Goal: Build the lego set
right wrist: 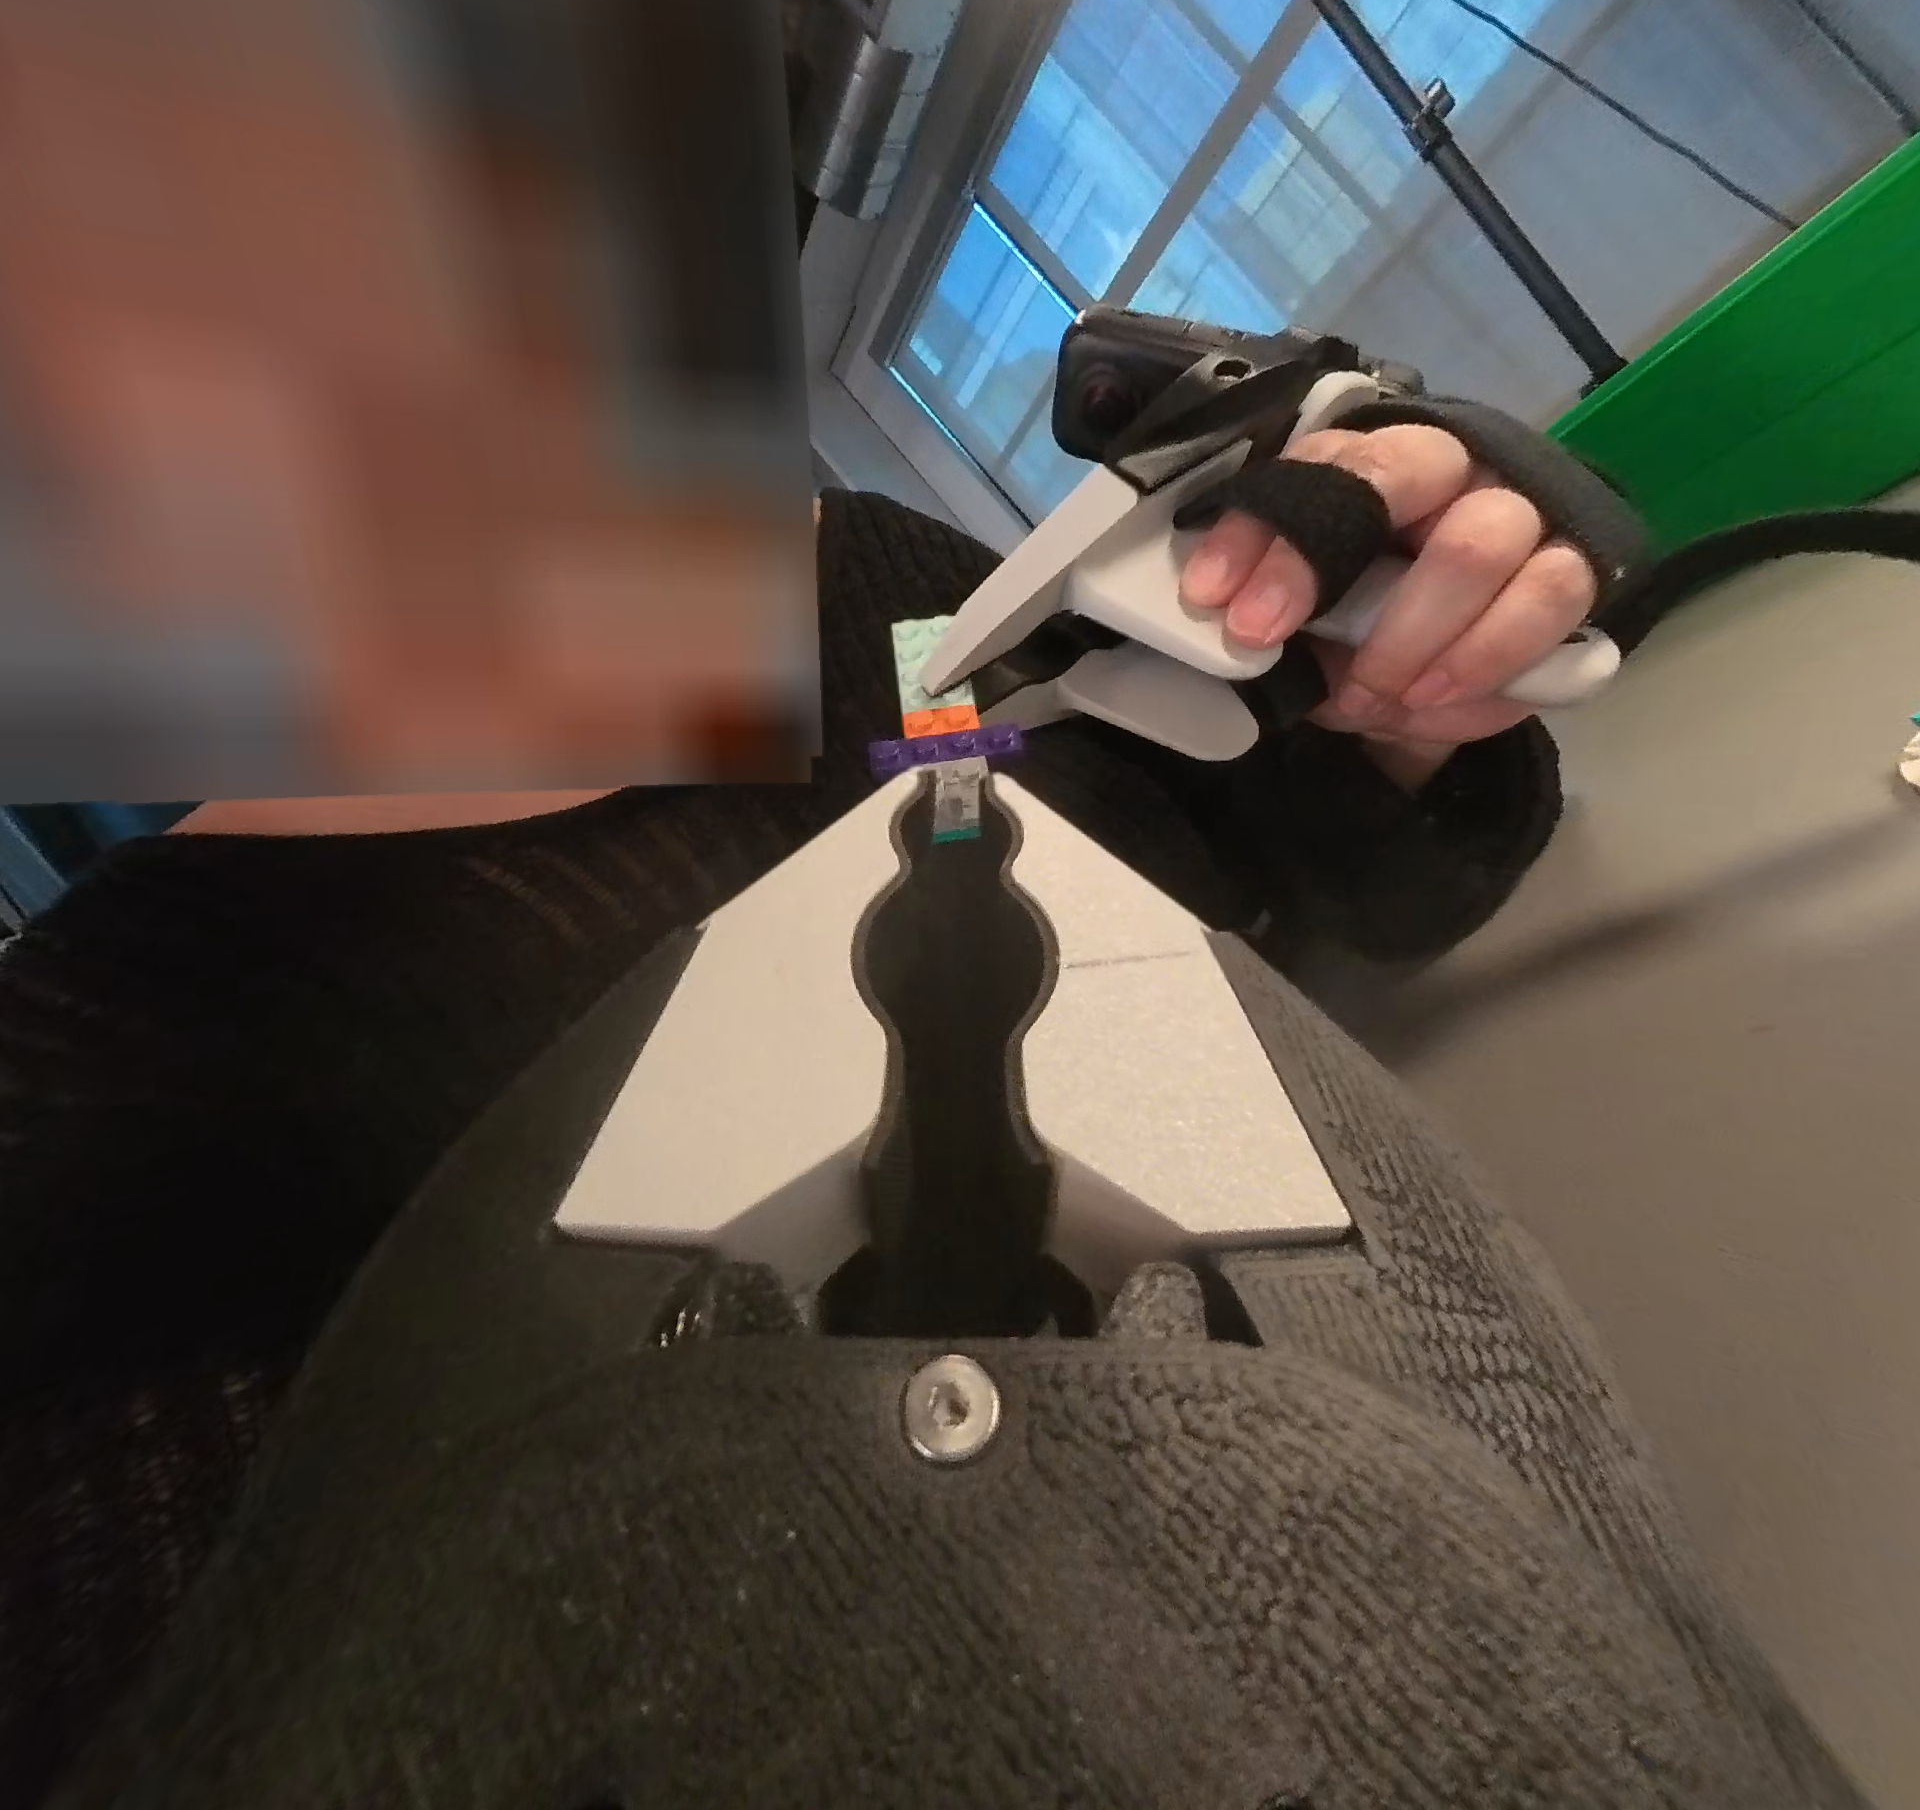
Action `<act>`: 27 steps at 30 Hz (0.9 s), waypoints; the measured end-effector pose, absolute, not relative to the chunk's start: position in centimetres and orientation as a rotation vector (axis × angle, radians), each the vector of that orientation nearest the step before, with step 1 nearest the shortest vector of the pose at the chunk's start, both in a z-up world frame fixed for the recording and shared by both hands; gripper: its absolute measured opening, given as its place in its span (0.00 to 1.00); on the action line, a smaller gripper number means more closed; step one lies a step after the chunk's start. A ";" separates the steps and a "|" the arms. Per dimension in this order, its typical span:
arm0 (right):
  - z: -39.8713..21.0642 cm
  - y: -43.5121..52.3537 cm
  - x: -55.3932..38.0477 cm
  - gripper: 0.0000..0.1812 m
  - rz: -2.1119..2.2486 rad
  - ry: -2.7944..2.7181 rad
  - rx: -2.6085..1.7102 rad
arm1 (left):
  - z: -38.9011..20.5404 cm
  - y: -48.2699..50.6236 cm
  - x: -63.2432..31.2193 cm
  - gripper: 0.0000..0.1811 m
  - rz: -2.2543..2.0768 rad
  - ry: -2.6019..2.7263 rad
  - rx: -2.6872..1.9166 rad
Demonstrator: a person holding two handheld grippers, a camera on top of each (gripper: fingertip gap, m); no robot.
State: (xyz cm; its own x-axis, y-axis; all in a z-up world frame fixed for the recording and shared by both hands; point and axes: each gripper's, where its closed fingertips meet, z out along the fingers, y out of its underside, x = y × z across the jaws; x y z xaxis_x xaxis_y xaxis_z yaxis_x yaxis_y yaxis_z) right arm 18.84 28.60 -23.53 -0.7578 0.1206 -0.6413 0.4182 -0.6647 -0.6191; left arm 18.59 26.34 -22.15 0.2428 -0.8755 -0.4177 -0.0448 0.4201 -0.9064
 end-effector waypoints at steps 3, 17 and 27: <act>-23.5 28.0 19.1 0.04 -2.505 1.216 0.975 | -22.3 26.4 18.7 0.03 -0.714 1.202 -0.991; -24.2 29.7 18.5 0.00 -2.611 1.641 1.219 | -23.0 29.3 17.1 0.15 -0.605 1.038 -1.131; -33.7 39.6 19.7 0.00 -1.511 2.661 2.290 | -24.9 34.5 9.8 0.31 -0.408 0.658 -1.406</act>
State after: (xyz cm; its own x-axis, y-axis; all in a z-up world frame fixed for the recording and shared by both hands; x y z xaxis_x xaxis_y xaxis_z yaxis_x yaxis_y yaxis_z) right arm 19.75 39.63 -33.72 -0.1394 0.9901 0.0172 0.4927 0.0844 -0.8661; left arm 9.81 34.46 -24.89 0.7595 -0.6253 -0.1794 -0.1172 0.1397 -0.9832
